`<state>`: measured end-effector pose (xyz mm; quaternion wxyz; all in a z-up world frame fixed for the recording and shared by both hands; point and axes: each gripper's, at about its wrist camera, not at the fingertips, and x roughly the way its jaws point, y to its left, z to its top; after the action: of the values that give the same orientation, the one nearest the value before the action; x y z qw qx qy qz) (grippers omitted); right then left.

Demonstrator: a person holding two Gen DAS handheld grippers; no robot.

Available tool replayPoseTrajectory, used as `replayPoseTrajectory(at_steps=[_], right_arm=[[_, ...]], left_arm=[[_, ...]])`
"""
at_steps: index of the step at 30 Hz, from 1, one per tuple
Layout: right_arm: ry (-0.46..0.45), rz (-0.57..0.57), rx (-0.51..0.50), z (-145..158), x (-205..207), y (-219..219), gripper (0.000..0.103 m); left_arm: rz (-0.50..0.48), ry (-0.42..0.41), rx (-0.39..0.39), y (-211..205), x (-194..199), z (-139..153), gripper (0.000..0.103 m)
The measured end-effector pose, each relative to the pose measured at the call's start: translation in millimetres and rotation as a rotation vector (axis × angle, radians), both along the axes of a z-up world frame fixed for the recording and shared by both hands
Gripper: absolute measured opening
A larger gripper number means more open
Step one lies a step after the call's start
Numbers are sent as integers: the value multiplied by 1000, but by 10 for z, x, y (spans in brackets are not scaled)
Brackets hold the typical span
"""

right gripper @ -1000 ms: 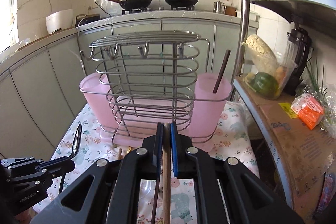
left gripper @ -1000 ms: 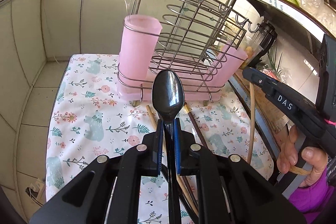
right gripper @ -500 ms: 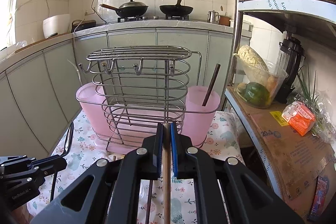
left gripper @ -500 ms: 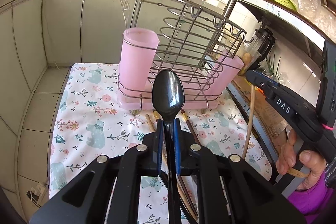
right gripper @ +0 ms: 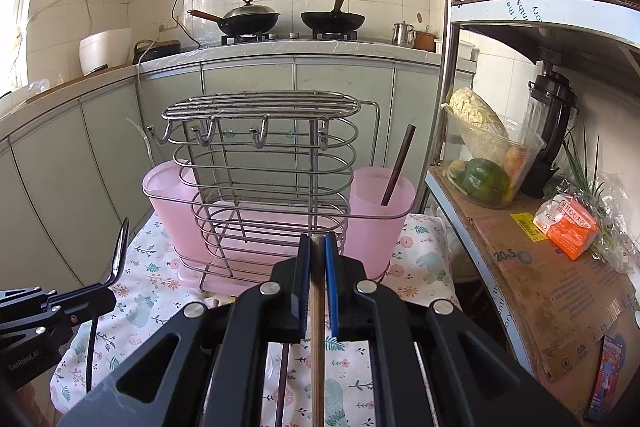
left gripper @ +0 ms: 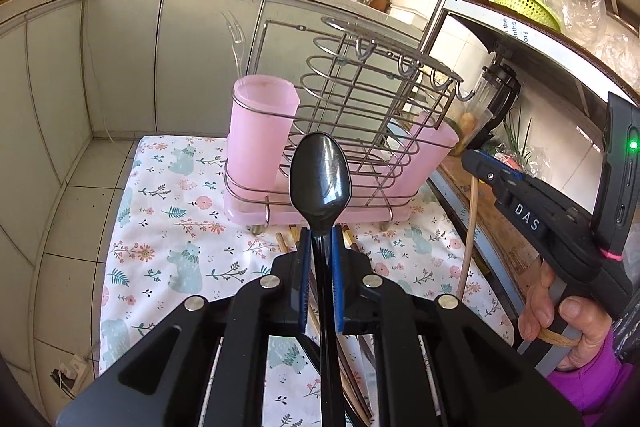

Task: Organize utensils
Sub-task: 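Lift the black spoon and wooden chopstick up above the holder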

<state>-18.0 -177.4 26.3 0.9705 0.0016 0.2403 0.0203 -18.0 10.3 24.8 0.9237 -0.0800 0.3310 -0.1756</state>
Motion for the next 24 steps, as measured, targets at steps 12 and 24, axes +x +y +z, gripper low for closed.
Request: replayPoseTrajectory(at_steps=[12, 24], right_arm=[[-37, 63, 119, 376, 69, -337, 7], [-231, 23, 181, 1300, 154, -865, 7]], left_arm=[[99, -199, -44, 184, 124, 535, 9], [289, -493, -132, 307, 716, 1160, 9]])
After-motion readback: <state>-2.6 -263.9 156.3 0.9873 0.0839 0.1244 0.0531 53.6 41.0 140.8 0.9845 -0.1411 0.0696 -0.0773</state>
